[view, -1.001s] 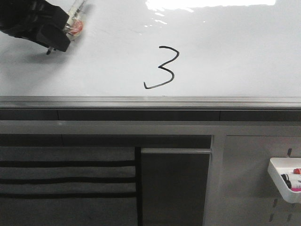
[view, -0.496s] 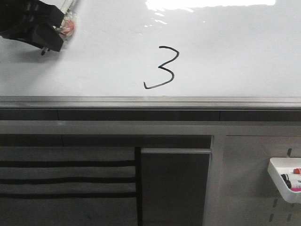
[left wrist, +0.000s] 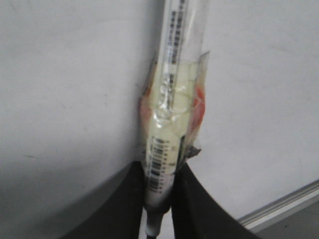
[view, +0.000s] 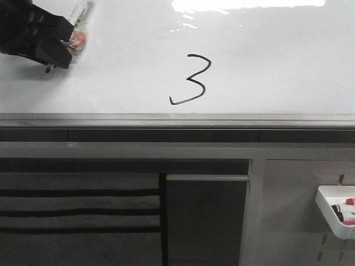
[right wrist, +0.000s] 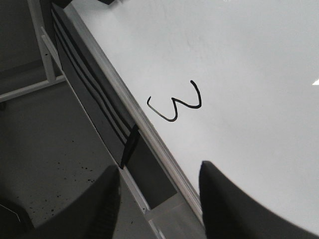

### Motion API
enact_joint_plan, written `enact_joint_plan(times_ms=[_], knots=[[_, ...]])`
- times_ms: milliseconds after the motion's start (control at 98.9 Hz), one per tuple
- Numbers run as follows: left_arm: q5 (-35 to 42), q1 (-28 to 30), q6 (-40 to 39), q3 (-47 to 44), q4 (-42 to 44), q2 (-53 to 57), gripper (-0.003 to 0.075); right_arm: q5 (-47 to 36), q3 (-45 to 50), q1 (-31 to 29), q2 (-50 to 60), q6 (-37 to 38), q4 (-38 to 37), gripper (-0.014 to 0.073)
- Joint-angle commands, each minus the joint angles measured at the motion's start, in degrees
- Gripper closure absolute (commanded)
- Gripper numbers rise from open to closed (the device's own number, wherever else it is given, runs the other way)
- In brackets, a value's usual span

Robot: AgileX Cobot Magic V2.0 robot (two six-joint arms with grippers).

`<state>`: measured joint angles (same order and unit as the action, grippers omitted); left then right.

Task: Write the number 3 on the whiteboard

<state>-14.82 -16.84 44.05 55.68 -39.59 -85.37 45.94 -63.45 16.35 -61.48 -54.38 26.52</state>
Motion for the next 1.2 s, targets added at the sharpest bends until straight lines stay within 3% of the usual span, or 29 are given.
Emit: enact_joint_plan(times_ms=[0, 202, 273, 354, 425, 657, 759, 880, 1052, 1092, 1194], knots=[[3.1, 0.09, -0.75, 1.54, -1.22, 2.01, 0.0621, -2.01, -1.82, -0.48, 1.08, 0.02, 1.87, 0.0272], [2.71, 0.09, -0.64, 1.54, -0.68, 2.59, 0.0216, -0.53, -2.08, -0.48, 1.42, 0.15, 1.75, 0.0272], [1.56, 0.09, -0.58, 1.54, 0.32, 3.97, 0.0161, 0.74, -2.48, -0.48, 2.26, 2.88, 0.85, 0.0272], [-1.52, 0.21, -0.58, 1.54, 3.3, 6.65, 0.0167, 2.61, -3.38, -0.48, 3.66, 8.84, -2.36, 0.0272], [-5.39, 0.62, -0.58, 1.54, 6.55, 10.0, 0.018, 4.29, -3.85, -0.48, 4.94, 15.55, -7.69, 0.0272], [-19.43, 3.4, -0.69, 1.54, 11.58, 25.42, 0.0264, 13.2, -4.46, -0.48, 10.38, 48.57, -25.49, 0.0276], [-24.57, 5.83, -3.78, 1.54, 14.47, 32.93, 0.0327, 15.9, -4.17, -0.48, 13.29, 56.77, -29.31, 0.0287], [-28.03, 9.63, -14.28, 0.81, 22.25, 41.19, 0.046, 13.22, -1.78, -0.48, 17.87, 60.34, -29.43, 0.0407], [-23.54, 14.5, -17.33, -7.11, 24.54, 51.49, 0.0684, 0.75, 7.38, -0.48, 25.9, 60.99, -29.43, 0.0668], [-19.93, 15.14, -17.33, -10.31, 24.08, 53.29, 0.0738, -3.75, 10.16, -0.48, 27.8, 60.99, -29.43, 0.0667], [-5.31, 15.53, -17.42, -19.08, 19.51, 57.65, 0.0738, -11.9, 15.93, -0.48, 31.16, 60.99, -29.43, 0.0668]])
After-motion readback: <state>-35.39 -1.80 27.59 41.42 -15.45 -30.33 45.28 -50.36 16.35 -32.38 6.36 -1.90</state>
